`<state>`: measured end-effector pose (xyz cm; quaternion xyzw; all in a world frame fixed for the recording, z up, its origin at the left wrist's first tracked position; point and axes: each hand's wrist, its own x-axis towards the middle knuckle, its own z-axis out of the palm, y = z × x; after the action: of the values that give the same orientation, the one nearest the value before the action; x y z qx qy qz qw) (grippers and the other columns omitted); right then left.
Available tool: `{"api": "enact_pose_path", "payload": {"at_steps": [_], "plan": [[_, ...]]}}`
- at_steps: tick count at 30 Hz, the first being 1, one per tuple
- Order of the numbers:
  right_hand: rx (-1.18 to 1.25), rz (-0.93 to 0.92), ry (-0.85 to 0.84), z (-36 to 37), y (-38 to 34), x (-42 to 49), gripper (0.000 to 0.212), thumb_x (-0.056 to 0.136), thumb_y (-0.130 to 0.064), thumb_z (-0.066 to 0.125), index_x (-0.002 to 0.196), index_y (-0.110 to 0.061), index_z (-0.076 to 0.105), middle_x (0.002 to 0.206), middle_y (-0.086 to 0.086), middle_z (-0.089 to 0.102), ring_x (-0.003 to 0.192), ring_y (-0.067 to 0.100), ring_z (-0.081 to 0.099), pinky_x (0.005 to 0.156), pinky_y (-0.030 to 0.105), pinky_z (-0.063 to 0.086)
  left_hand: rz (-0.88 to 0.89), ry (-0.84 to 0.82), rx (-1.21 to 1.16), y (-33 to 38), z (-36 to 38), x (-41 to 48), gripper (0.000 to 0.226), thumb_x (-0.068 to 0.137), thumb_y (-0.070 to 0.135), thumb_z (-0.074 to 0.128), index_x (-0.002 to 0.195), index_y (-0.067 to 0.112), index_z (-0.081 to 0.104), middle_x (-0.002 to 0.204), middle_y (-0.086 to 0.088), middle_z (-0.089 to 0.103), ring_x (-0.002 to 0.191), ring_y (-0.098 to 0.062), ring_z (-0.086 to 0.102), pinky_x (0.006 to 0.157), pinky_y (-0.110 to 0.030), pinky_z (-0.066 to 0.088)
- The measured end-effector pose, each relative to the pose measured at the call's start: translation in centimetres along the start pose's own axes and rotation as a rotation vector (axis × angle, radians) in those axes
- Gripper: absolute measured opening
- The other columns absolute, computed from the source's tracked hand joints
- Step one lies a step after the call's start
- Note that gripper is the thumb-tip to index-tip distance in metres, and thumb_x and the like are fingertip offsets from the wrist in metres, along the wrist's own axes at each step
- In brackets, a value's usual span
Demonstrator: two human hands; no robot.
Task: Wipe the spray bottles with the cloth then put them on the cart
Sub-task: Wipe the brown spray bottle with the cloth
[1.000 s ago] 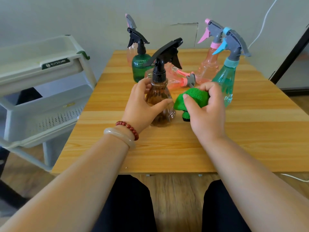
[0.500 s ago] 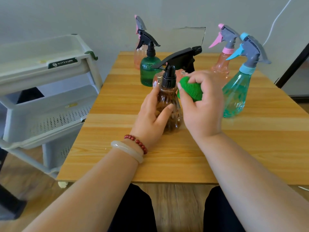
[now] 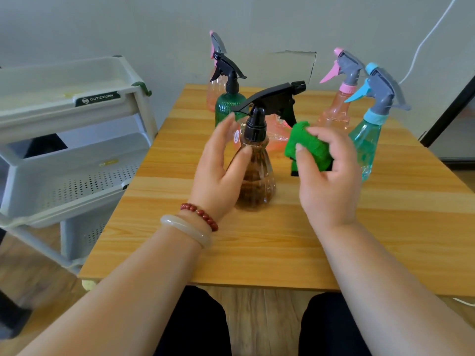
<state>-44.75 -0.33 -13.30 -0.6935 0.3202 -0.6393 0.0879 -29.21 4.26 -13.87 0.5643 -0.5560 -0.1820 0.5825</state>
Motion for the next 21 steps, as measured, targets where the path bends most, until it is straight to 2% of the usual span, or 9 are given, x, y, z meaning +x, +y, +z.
{"api": "enact_pose_path", "payload": {"at_steps": [2,4,7,9,11,15,18,21], "plan": [[-0.026,-0.059,0.053,-0.6,-0.3,1.4,0.021,0.086,0.001,0.062,0.107,0.001,0.064,0.107,-0.001,0.056,0.104,-0.011,0.048,0.095,0.01,0.036,0.074,0.069,0.0,2.1,-0.7,1.7,0.06,0.094,0.044,0.048,0.15,0.027,0.034,0.149,0.009,0.044,0.137,-0.002,0.041,0.113,-0.036,0.04],[-0.03,-0.099,0.077,-0.7,-0.7,3.0,0.02,0.086,0.0,0.062,0.107,0.002,0.064,0.108,0.003,0.056,0.104,-0.005,0.049,0.096,0.012,0.036,0.158,0.062,0.008,4.4,-1.2,3.7,0.05,0.097,0.038,0.052,0.144,0.023,0.045,0.142,0.008,0.052,0.131,0.0,0.047,0.109,-0.027,0.043],[-0.028,-0.122,0.087,-0.5,-1.4,4.5,0.02,0.087,-0.001,0.062,0.107,0.001,0.065,0.108,0.014,0.06,0.105,0.011,0.053,0.096,0.017,0.038,0.197,0.025,0.037,6.4,-0.7,5.8,0.026,0.098,0.024,0.06,0.122,0.018,0.066,0.112,0.014,0.066,0.105,0.011,0.06,0.087,-0.008,0.047],[-0.058,-0.141,0.082,-0.4,-1.7,5.1,0.021,0.088,-0.003,0.063,0.108,0.0,0.065,0.108,0.015,0.06,0.105,0.013,0.052,0.096,0.016,0.037,0.217,0.03,0.06,6.1,-0.1,5.9,0.019,0.097,0.021,0.061,0.111,0.015,0.073,0.096,0.018,0.068,0.093,0.011,0.064,0.079,-0.007,0.047],[-0.067,-0.149,0.087,-0.2,-1.6,5.6,0.022,0.088,-0.002,0.063,0.109,0.0,0.066,0.109,0.015,0.061,0.106,0.008,0.05,0.096,0.012,0.035,0.263,0.062,0.085,5.5,0.2,5.6,0.019,0.098,0.02,0.06,0.109,0.015,0.075,0.09,0.021,0.068,0.087,0.011,0.064,0.076,-0.007,0.047],[-0.049,-0.123,0.044,0.9,-1.1,4.8,0.026,0.088,0.003,0.063,0.113,0.001,0.066,0.113,0.012,0.062,0.108,0.004,0.049,0.099,0.009,0.035,0.334,0.096,0.115,5.4,0.3,5.5,0.02,0.098,0.017,0.058,0.11,0.016,0.074,0.087,0.024,0.065,0.084,0.013,0.063,0.074,-0.005,0.046],[-0.035,-0.07,-0.007,1.3,-0.6,2.8,0.028,0.087,0.007,0.062,0.114,0.0,0.067,0.115,0.008,0.062,0.11,0.007,0.053,0.099,0.011,0.037,0.338,0.097,0.119,5.6,0.4,5.3,0.018,0.099,0.018,0.058,0.108,0.026,0.07,0.083,0.027,0.063,0.081,0.013,0.063,0.072,-0.005,0.046],[-0.04,-0.051,0.04,1.0,-0.8,3.3,0.028,0.087,0.004,0.063,0.114,-0.002,0.067,0.113,0.002,0.061,0.107,0.005,0.053,0.097,0.009,0.037,0.349,0.1,0.138,5.5,0.4,5.3,0.017,0.099,0.019,0.057,0.108,0.028,0.068,0.083,0.027,0.063,0.081,0.013,0.063,0.071,-0.005,0.047]]}}
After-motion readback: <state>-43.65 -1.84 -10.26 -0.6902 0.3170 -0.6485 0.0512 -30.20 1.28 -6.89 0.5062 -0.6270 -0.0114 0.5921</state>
